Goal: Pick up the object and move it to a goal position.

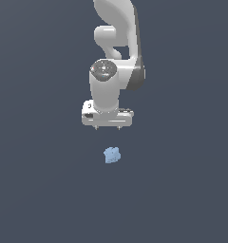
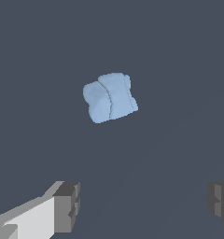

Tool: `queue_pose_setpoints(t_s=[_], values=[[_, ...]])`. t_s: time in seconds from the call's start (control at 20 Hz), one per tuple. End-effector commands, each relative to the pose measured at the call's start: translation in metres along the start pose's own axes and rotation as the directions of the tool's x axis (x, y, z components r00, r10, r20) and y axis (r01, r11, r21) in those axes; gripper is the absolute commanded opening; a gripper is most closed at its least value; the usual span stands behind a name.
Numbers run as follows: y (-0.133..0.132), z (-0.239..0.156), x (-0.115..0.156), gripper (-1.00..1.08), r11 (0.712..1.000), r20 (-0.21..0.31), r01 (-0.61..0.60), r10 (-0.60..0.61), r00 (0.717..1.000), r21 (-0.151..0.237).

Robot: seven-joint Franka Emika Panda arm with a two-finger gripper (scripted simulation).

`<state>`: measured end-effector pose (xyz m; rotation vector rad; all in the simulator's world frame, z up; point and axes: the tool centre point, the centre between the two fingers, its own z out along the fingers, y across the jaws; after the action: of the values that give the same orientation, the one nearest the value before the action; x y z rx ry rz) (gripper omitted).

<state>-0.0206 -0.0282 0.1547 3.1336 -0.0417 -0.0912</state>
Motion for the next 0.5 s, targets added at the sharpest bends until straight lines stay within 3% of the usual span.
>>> queue_pose_setpoints(t_s=[0.0,0.45], values=[[0.0,0.0,0.0,1.0,1.0,0.0,0.0,0.0,1.0,0.0],[0.0012,-0.0093,0.0062,1.0,0.999,-0.026,-0.042,0.042,0.999,0.01]])
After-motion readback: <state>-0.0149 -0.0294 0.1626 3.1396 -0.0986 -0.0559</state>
